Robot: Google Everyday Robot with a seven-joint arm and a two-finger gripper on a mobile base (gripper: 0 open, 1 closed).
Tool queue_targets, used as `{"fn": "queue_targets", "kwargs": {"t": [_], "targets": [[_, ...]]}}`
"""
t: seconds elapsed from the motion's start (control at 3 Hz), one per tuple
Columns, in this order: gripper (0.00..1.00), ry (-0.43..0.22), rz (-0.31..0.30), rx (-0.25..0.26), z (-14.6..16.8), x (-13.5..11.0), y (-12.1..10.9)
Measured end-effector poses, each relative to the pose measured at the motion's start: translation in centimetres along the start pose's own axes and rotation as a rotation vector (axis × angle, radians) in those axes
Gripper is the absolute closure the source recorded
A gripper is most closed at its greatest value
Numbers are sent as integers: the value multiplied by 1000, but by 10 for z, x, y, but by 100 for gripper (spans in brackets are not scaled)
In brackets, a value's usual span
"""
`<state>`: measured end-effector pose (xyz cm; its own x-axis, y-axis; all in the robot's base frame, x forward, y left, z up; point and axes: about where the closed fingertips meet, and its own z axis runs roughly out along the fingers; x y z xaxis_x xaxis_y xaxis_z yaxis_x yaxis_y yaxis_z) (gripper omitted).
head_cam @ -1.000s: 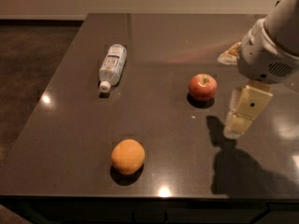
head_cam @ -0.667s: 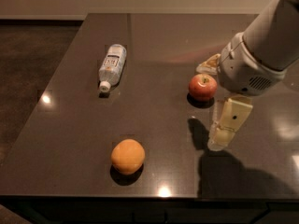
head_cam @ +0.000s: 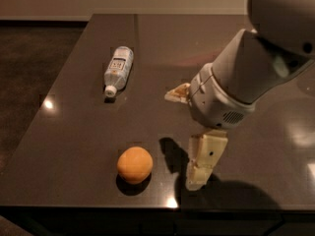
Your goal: Pick orange
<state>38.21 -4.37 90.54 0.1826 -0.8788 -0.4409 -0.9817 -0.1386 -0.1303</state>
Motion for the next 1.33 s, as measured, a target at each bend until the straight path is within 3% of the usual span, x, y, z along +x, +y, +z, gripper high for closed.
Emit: {"fn": "queue_targets", "kwargs": {"t": [0.33,1.0,1.33], "targets": [[0,-16,-85,-39,35,-24,17],[0,-10,-150,-70,70,-44,21],[17,-5,-161,-83,78,-50,22]]}}
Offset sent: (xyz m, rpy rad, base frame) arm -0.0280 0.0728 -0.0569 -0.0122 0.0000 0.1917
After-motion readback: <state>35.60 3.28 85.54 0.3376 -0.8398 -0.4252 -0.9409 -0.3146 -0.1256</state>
